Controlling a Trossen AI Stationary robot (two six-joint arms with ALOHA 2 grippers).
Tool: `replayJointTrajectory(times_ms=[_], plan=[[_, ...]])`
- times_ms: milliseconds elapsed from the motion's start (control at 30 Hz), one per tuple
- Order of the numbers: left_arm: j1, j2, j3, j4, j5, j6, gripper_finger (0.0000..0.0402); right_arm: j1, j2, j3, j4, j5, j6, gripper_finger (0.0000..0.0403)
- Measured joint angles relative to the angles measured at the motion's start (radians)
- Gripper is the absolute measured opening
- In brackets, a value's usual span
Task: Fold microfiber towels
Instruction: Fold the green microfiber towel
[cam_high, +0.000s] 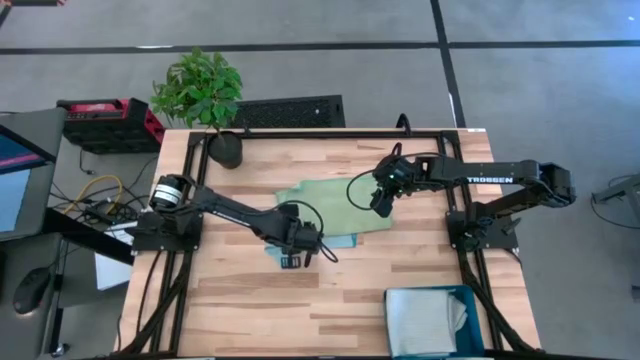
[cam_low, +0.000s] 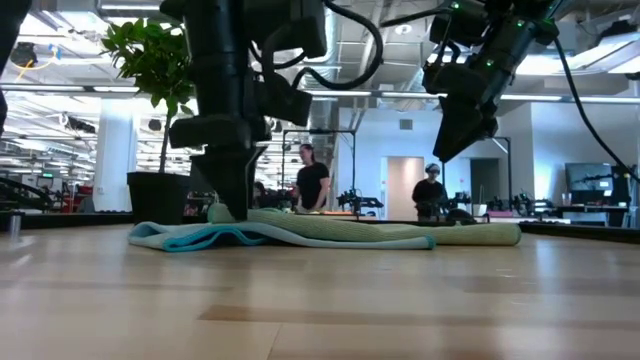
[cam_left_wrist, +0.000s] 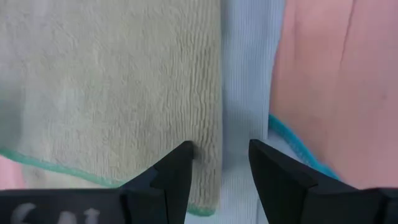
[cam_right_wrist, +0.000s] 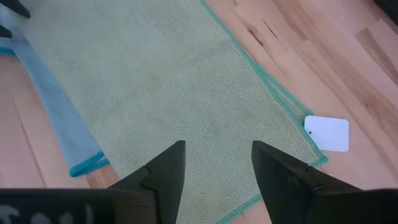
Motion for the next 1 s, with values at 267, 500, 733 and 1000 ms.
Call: replayJointTrajectory(times_ms=[267,500,733,1000], plan=[[0.007,0.000,-0.023,-0.005,-0.027,-0.045,0.0152,0.000,0.000,0.000,0.000,0.000,0.000,0.0209],[0.007,0.001,-0.022,-0.005,-0.026,-0.004,0.0122,0.000,0.000,0.000,0.002,0.000,0.000,0.0209],[0.023,0.002,-0.028,-0.009,-0.023,-0.003,0.0078,0.000,0.000,0.000,0.002,-0.001,0.000,0.0209],[0.034,0.002,-0.028,-0.009,0.030,0.003,0.0006,0.000,0.000,0.000,0.002,-0.001,0.000,0.0209]])
